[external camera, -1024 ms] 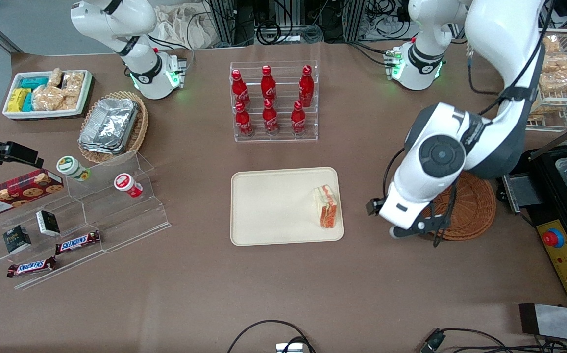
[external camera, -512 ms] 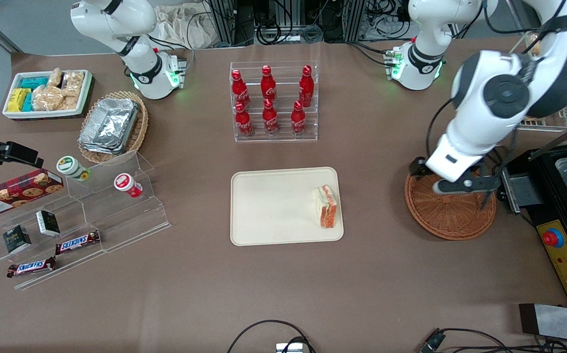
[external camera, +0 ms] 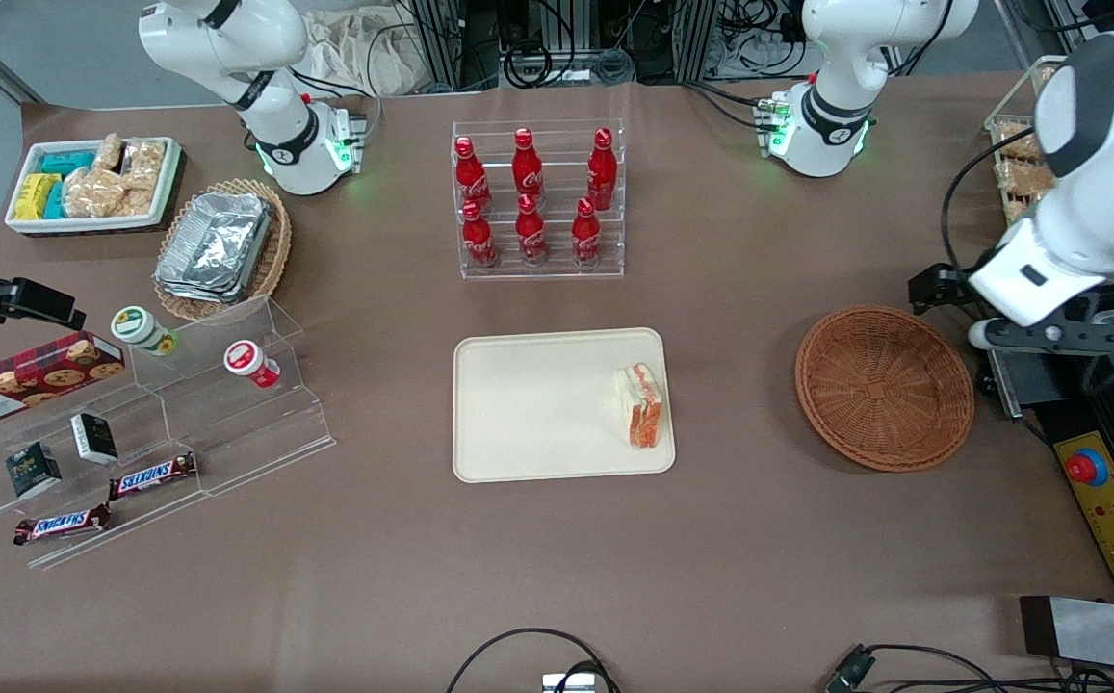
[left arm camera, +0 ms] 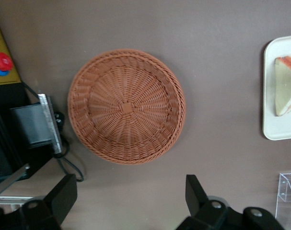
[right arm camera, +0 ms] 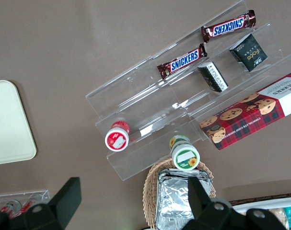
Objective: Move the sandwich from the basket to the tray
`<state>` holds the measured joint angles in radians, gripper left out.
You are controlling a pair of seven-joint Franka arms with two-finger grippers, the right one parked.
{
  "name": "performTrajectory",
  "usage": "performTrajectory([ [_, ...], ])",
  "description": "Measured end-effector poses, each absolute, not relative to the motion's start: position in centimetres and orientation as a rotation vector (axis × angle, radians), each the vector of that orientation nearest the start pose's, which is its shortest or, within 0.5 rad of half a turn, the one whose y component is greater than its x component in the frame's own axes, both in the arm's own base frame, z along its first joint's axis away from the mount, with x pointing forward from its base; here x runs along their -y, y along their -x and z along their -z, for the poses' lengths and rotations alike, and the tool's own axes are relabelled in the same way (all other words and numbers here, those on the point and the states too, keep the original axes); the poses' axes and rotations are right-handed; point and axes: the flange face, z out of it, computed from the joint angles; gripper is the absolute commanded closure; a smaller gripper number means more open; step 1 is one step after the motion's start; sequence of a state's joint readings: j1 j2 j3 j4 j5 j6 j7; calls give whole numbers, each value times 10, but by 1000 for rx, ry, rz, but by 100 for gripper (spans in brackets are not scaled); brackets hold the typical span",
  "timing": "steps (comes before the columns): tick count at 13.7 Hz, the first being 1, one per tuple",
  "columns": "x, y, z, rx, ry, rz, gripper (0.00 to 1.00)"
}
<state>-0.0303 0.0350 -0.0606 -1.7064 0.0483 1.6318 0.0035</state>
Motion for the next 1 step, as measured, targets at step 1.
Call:
performTrajectory([
  [1,45,-567,-554,-153,3084,-172,0],
])
